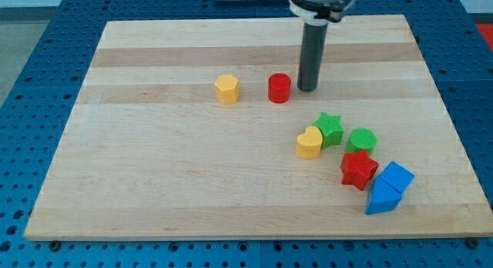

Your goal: Slide the red circle left a bit

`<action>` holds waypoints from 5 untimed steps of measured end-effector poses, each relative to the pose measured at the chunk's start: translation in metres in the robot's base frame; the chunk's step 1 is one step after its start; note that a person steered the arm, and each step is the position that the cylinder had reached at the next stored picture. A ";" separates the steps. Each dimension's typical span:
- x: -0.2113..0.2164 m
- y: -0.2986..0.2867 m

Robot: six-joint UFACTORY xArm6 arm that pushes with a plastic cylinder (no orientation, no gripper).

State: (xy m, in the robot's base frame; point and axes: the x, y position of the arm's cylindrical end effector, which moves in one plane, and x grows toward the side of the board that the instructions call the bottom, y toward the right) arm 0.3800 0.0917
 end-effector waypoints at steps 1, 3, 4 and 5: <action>0.006 0.002; 0.006 -0.025; 0.006 -0.037; 0.006 -0.046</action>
State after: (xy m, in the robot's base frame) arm 0.3865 0.0452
